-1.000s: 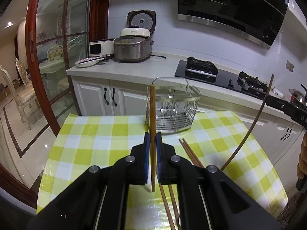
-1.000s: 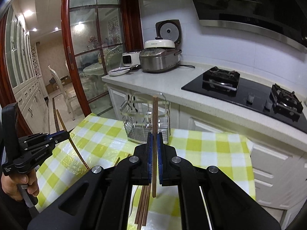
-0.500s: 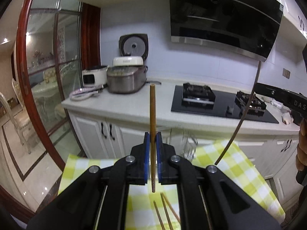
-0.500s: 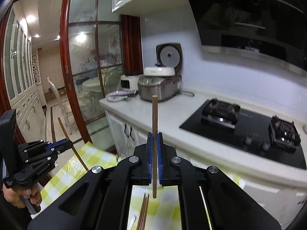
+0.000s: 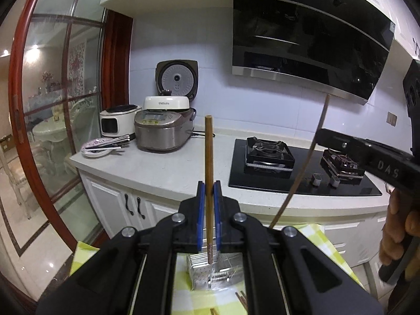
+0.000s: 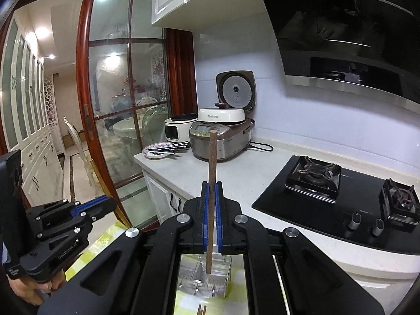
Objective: Organize utensils
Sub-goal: 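Lower the chopsticks into the rack and open both tools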
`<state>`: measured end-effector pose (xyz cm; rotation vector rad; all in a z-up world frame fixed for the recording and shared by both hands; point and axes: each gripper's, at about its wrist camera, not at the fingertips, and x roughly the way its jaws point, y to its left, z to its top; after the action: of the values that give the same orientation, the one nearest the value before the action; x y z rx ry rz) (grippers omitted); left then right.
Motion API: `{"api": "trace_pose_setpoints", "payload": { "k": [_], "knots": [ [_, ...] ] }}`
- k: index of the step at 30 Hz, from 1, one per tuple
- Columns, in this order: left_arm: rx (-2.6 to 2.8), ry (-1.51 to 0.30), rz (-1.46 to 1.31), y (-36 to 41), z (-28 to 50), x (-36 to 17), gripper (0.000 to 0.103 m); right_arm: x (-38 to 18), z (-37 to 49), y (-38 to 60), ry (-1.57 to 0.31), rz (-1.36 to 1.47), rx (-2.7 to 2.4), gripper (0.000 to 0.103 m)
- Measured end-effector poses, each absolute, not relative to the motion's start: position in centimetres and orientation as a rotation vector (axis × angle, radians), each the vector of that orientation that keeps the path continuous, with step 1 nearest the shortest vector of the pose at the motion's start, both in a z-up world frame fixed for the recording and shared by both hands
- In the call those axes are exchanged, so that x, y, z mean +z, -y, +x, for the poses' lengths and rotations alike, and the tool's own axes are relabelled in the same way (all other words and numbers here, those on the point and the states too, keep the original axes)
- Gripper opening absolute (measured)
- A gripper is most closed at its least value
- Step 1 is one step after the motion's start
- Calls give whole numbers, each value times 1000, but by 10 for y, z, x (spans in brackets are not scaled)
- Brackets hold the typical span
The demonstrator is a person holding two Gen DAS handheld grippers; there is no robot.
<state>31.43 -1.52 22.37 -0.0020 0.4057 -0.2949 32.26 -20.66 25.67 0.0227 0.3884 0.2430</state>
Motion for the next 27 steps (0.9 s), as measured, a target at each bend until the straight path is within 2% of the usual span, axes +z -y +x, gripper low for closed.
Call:
{"api": "trace_pose_setpoints", "payload": {
  "k": [12, 21, 22, 24, 26, 27],
  "knots": [
    [-279, -512, -51, 16, 370, 150, 7, 161, 383, 199, -513, 33, 237, 5],
    [-275, -593, -86, 12, 394, 108, 7, 121, 394, 200, -591, 39, 237, 6],
    [-280, -605, -91, 11, 396, 105, 9, 117, 395, 201, -600, 42, 229, 6],
    [-275, -611, -93, 10, 396, 101, 25, 114, 395, 203, -610, 49, 220, 7],
    [-270, -608, -90, 9, 393, 102, 33, 113, 393, 207, -616, 58, 211, 12],
    [-268, -606, -88, 8, 391, 102, 36, 113, 390, 210, -613, 67, 198, 26]
  ]
}}
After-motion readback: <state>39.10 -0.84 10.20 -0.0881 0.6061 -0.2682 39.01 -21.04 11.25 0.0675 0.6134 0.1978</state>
